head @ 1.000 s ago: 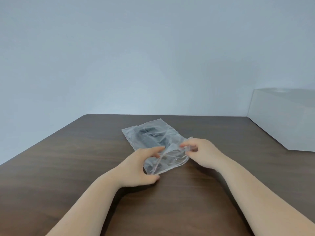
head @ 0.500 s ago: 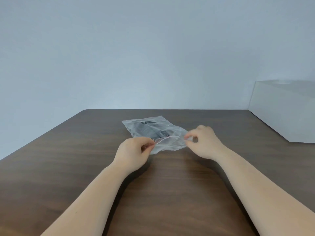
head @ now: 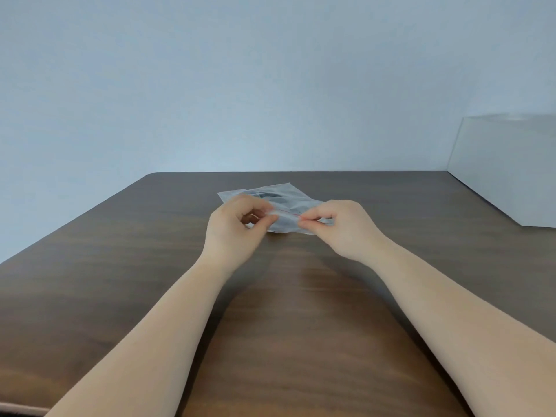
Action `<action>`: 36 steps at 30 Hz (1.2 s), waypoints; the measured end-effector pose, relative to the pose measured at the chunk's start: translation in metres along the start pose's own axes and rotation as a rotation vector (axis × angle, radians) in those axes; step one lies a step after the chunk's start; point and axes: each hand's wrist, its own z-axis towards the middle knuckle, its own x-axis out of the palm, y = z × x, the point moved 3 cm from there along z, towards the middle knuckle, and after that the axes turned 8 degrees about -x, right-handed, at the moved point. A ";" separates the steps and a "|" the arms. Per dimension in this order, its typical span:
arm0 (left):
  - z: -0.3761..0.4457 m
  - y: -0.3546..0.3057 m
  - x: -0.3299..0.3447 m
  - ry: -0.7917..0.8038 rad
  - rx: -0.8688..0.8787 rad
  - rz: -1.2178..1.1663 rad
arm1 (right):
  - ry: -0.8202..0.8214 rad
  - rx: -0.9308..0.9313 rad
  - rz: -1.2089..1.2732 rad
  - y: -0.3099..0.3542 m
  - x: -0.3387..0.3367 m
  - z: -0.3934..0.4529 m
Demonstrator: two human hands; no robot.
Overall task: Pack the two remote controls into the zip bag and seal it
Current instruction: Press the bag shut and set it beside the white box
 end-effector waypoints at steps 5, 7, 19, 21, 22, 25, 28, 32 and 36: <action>-0.002 0.002 0.001 0.059 -0.037 0.061 | -0.001 0.034 0.010 0.001 0.002 -0.001; -0.002 0.002 0.002 0.080 0.008 0.086 | -0.040 0.033 0.026 0.004 0.001 -0.001; -0.003 0.002 0.003 0.101 0.059 0.088 | 0.023 -0.040 0.005 0.023 0.006 -0.001; -0.003 0.002 0.003 0.094 0.060 0.086 | 0.028 -0.030 -0.010 0.022 0.006 0.000; -0.003 0.002 0.003 0.095 0.056 0.085 | 0.030 -0.024 -0.018 0.022 0.007 0.001; -0.003 0.002 0.003 0.112 0.037 0.066 | 0.033 -0.026 -0.038 0.021 0.007 0.002; -0.003 0.001 0.002 0.116 0.011 0.015 | 0.027 -0.016 -0.041 0.021 0.007 0.002; -0.002 0.001 0.000 0.127 -0.001 -0.017 | 0.032 0.012 -0.012 0.017 0.009 0.002; -0.002 0.001 -0.001 0.142 0.023 0.011 | 0.039 0.016 -0.007 0.017 0.009 0.000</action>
